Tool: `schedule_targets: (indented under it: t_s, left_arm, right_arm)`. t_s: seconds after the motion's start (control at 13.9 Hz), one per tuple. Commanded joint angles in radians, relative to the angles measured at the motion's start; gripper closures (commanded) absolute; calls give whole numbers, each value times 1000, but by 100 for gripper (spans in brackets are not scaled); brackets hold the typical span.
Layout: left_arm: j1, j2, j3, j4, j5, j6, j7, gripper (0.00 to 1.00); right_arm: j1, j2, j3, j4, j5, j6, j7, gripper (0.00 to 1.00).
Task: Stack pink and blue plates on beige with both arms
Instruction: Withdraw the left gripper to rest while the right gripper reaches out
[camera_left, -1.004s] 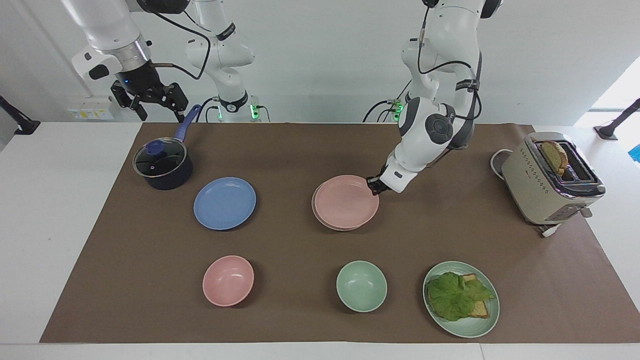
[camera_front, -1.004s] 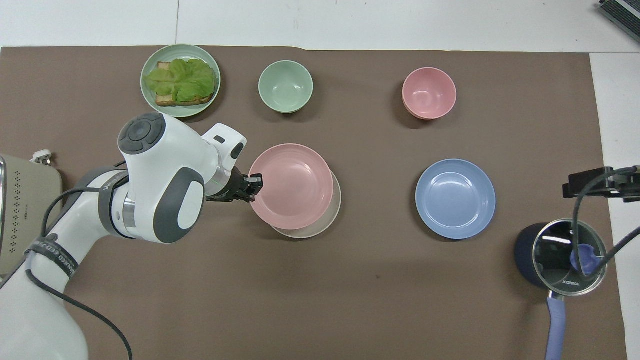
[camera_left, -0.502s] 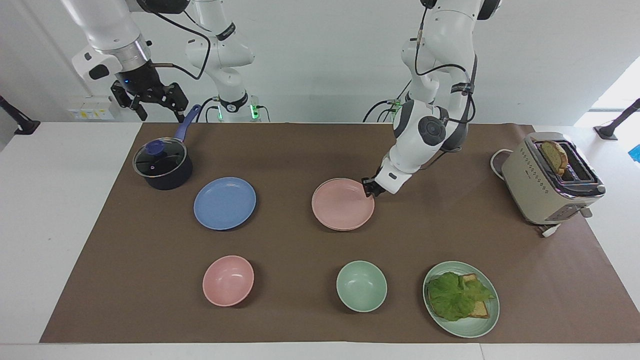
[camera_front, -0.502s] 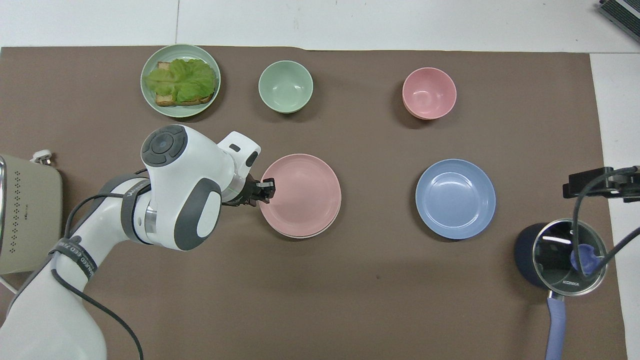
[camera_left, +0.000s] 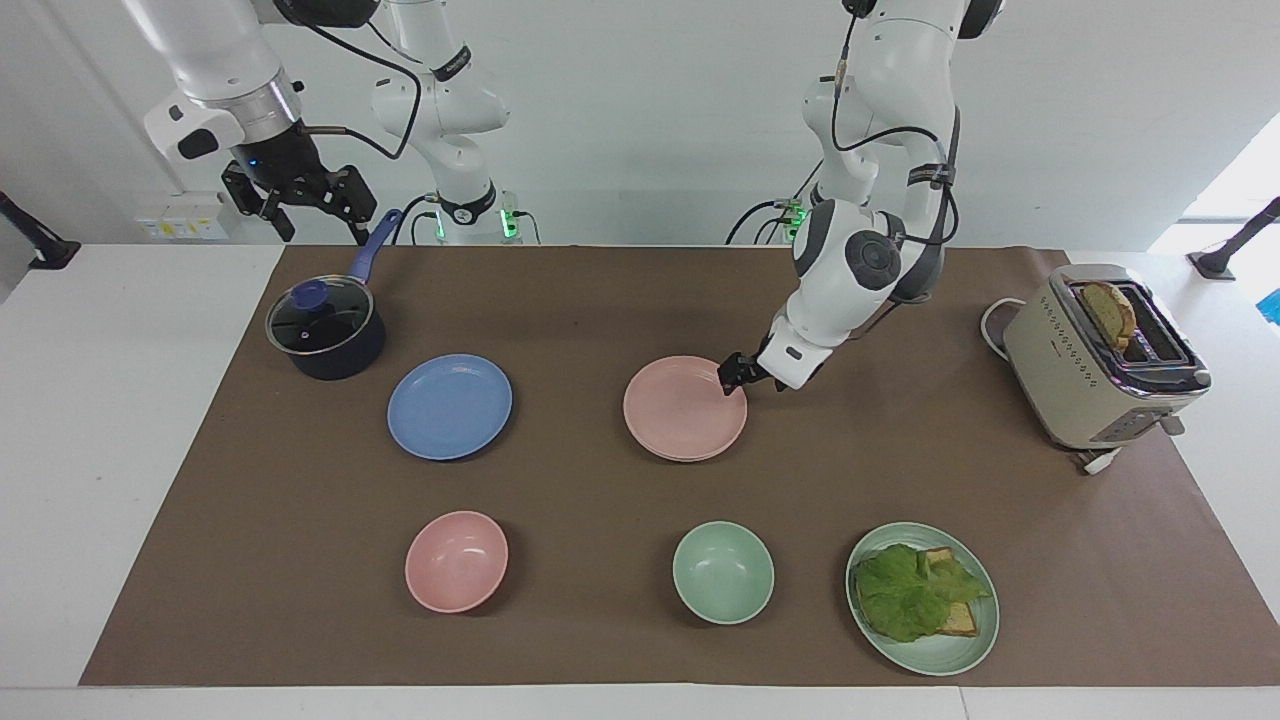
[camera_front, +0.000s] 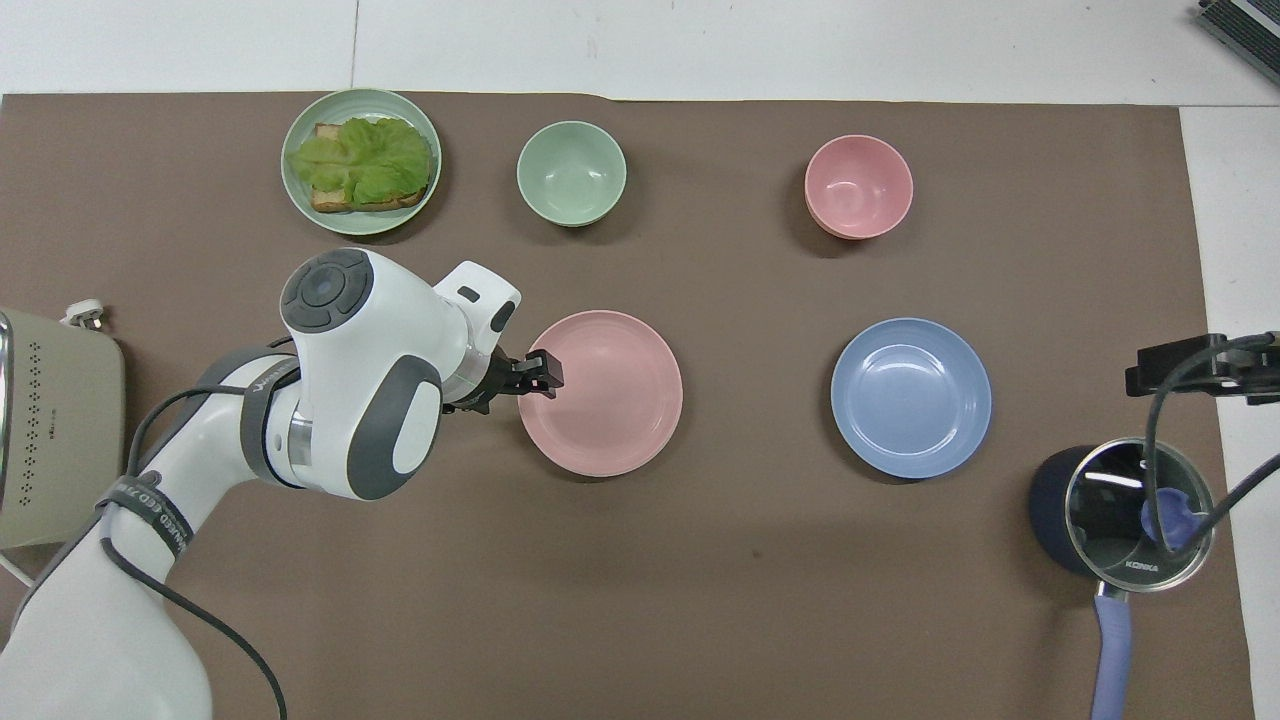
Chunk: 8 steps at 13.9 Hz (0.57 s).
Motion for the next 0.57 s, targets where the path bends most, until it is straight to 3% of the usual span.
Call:
schedule_targets:
  t_s: [0.0, 0.5]
  left_arm:
    - [84, -8, 2, 87, 106, -102, 40, 0]
    - [325, -30, 4, 173, 211, -235, 321, 0]
  right_arm:
    - [-3, -3, -3, 1, -4, 12, -25, 0]
    - [-11, 5, -7, 8, 7, 3, -33, 0]
